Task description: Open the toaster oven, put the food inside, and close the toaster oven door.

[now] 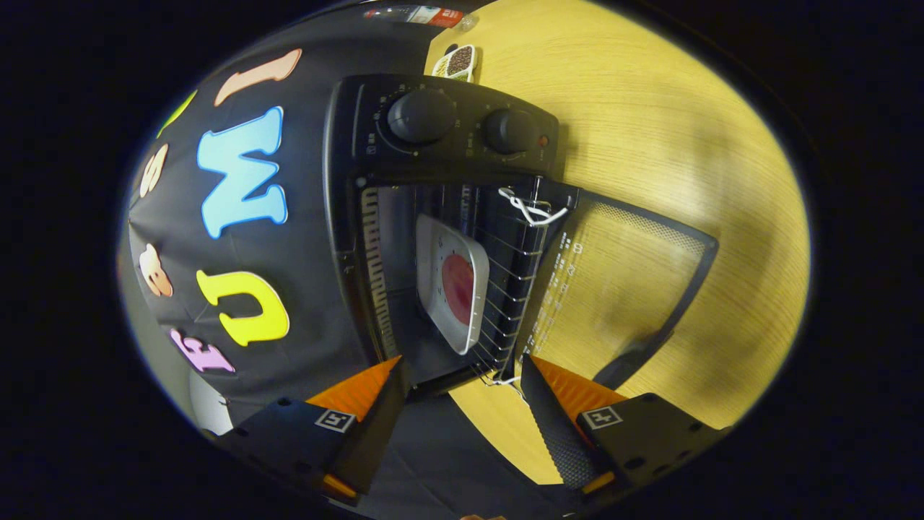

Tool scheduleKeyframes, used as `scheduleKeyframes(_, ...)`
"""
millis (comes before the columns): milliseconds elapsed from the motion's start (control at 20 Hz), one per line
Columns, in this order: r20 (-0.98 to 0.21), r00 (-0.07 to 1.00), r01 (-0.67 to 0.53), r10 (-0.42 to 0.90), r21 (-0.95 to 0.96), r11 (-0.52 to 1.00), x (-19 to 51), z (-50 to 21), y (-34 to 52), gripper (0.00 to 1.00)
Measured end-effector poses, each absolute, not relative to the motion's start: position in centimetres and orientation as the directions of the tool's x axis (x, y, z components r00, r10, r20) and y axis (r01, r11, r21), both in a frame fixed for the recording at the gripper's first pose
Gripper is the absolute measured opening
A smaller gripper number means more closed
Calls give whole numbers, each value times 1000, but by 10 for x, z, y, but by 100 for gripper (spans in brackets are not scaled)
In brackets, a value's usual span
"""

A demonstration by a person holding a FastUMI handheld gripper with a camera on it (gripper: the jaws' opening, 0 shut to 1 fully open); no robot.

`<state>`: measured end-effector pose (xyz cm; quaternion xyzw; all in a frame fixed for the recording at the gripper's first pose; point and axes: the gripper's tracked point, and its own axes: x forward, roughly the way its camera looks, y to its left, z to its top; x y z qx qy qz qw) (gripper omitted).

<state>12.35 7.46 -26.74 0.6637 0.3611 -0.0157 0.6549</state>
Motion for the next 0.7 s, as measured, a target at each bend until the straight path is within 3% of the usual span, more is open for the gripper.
scheduleKeyframes(350,-566,702,375,432,810,452,69,-266,72,98)
scheduleKeyframes(700,-615,694,93,375,593,800,38,-272,65,98)
